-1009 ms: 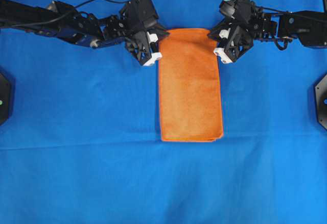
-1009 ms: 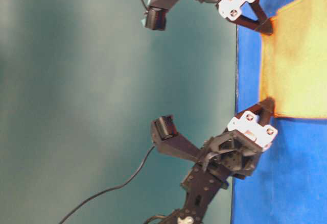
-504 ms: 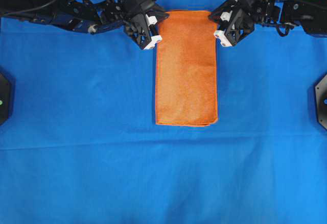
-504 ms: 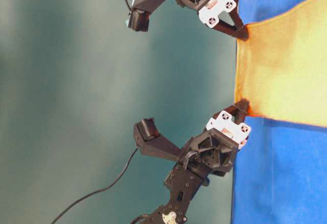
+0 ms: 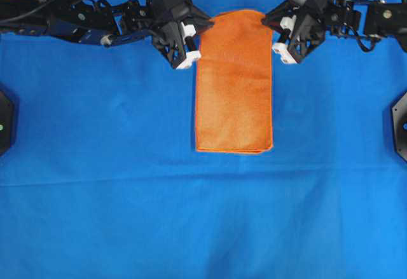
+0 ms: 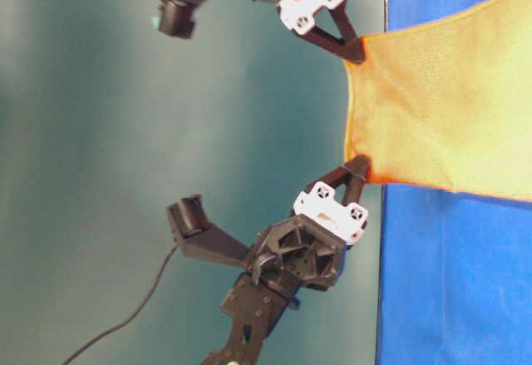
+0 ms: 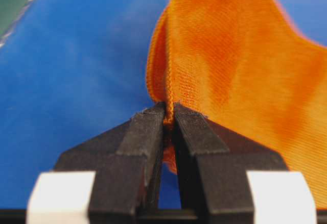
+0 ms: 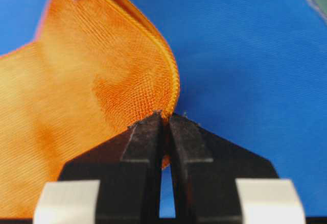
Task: Fold the orange towel.
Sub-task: 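Lift the far end and fold it toward the near end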
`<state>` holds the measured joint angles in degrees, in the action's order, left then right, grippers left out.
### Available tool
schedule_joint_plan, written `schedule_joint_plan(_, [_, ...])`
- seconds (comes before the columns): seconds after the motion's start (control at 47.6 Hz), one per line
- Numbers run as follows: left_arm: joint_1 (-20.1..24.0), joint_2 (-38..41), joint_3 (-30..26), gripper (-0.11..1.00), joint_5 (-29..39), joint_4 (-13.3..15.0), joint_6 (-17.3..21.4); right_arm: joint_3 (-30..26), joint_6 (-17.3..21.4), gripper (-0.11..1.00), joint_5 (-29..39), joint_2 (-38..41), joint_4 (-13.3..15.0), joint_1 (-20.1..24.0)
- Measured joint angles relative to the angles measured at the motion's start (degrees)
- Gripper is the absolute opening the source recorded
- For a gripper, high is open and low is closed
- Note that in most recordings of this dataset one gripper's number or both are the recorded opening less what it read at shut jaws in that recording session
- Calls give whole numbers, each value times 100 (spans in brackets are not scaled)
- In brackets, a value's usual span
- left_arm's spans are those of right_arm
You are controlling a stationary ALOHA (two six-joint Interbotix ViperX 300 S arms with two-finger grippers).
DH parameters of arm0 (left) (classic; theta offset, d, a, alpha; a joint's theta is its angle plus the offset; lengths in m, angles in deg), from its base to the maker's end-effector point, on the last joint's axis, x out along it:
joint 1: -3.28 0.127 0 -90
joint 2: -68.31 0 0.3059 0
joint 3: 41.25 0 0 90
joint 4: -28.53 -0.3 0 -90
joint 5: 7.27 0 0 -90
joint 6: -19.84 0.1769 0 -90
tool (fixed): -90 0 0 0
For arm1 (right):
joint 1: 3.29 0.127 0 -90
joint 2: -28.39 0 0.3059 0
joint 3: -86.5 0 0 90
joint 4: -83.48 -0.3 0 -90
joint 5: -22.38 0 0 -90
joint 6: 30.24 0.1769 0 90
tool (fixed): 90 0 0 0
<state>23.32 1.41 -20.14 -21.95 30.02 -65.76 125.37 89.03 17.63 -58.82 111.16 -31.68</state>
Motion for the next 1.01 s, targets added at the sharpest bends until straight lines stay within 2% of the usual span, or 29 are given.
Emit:
schedule_joint_plan(0.294, [-686, -448, 369, 3, 290, 0, 0, 422, 70, 3, 62, -439, -167, 844])
schedule_joint_plan(0.673, [-1564, -545, 580, 3, 466, 0, -79, 519, 114, 3, 308, -466, -439, 1819])
schedule_joint_plan(1.009, [-1811, -123, 615, 3, 343, 0, -123, 527, 387, 3, 308, 0, -492, 2232])
